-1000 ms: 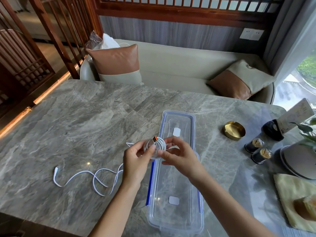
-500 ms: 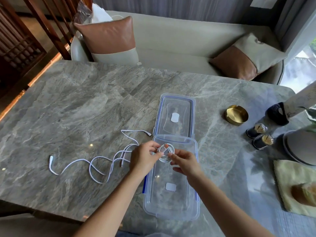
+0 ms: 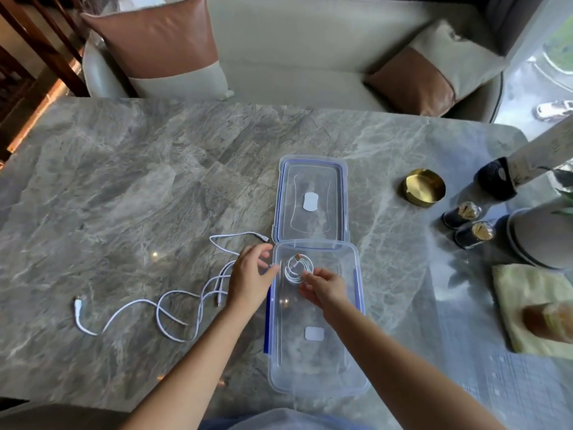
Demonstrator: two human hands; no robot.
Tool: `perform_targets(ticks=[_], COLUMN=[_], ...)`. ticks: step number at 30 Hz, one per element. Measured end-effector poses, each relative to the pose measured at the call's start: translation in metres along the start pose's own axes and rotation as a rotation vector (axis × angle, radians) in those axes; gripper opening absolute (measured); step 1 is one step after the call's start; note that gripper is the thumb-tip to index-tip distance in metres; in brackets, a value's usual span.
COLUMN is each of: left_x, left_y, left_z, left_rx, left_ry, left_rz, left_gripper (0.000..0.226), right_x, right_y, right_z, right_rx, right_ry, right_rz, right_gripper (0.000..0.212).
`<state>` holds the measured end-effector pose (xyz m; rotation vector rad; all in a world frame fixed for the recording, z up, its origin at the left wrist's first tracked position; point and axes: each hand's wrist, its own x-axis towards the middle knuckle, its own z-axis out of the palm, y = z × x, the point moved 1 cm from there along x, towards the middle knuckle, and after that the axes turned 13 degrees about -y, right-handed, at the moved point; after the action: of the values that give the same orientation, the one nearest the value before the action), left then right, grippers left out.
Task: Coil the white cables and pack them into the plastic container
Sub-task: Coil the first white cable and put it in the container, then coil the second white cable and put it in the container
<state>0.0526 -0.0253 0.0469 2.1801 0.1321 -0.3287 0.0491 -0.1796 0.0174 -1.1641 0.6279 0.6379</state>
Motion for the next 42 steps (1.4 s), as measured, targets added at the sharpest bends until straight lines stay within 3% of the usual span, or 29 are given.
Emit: perform_targets(ticks=[7,13,19,23,28,35,42], left_x=[0.002,0.002,0.004,0.001,0.002,0.007,0.036], left_y=[-0.016,-0.018,-0.022,-0.021,-0.021,-0.028,-0.043], left_z=[0.007,0.008,0.010,0.009,0.007,0.003,-0.044], left_rx=[-0.367,-0.426,-0.441,-0.460,-0.462,-0.445,-0.232], left_ry=[-0.146,-0.162,-0.162,-0.155,-0.178,-0.197,-0.034], left_rz=[-0.214,-0.219,-0.216,-0.218,-0.217,-0.239,-0.185], left_gripper=[0.031,0.028,0.027,0.028,0.028,0.021,0.010], right_x=[0.022,0.035,0.040,0.038,0.036,0.019,0.003], right_y=[0.012,0.016,0.016,0.018,0.018,0.009,-0.035], right_z=[0.007,0.010,0.011,0.017,0.011,0.013,0.049], right_rx=[-0.113,-0.261,-0.611,-0.652,-0.725,-0.684,-1.052], right_ry=[0.100,0.184,0.286,0.343,0.329,0.332,0.057], right_rz=[-0.013,-0.069,-0.165,-0.206,-0.217,-0.455,-0.753], right_gripper=[0.012,0.016,0.014,0.018,0.027,0.009,0.006])
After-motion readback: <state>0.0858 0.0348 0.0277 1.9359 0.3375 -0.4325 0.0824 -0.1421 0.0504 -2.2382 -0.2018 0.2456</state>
